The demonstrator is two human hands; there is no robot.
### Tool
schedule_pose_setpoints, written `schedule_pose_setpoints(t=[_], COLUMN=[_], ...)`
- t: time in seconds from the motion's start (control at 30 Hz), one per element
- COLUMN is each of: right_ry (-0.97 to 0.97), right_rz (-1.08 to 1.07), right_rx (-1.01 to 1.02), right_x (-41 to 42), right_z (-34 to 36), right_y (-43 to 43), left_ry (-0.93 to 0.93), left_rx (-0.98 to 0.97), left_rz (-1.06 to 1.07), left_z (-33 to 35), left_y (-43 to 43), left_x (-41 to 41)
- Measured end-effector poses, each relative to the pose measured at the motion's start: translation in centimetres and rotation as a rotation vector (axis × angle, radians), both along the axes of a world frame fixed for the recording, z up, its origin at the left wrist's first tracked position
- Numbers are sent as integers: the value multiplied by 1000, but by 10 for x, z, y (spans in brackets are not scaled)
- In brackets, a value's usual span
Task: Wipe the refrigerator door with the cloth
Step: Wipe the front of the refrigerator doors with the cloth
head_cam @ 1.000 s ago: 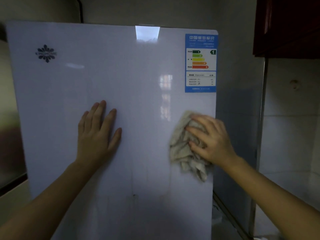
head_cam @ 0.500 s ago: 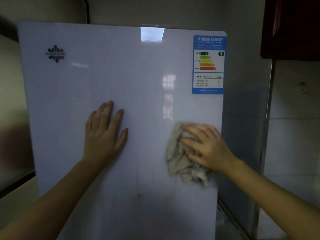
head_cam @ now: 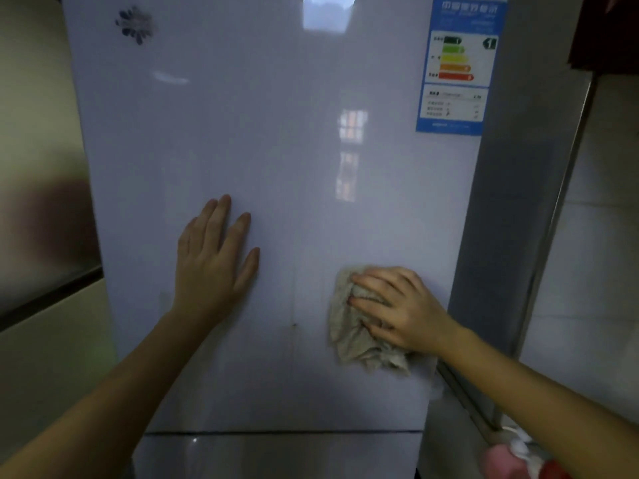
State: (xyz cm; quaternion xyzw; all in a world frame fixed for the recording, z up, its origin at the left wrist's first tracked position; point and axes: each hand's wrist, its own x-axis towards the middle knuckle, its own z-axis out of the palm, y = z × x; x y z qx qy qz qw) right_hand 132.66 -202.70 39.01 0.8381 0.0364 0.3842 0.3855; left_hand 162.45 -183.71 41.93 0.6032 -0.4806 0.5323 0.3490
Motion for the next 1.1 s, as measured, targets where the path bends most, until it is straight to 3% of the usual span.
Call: schedule_pose_setpoints(t=[0.1,0.17,0.33,0.4,0.47,0.6,0.67,0.9,1.1], right_ry=[114,93,-368,-450,-387,5,82,-388,-449], right_rz=[-4,-22,-47,-59,-41,12,3,-144,-166], right_rx=[-42,-49,176,238,195,14,-10,256,394], right_x=[0,-1,-2,3,9,8,-2,-48,-49], right_z=[-19,-6,44,44,23,-35,-41,3,-58], right_y=[-2,-5,-1,2,2,2,0,-17,-14], left_ry=[-14,-25,-31,-31,-41,-44,-44,-12,65], left_rx=[45,49,53,47,31,25,26,31,58], left_rz=[8,7,20,26,32,23,11,2,-18], left_z=[-19,-21,-23,-23,-23,-24,-25,-26,-25], left_y=[4,4,2,1,1,0,0,-1,-3], left_x=[3,6,9,8,9,9,9,7,-1])
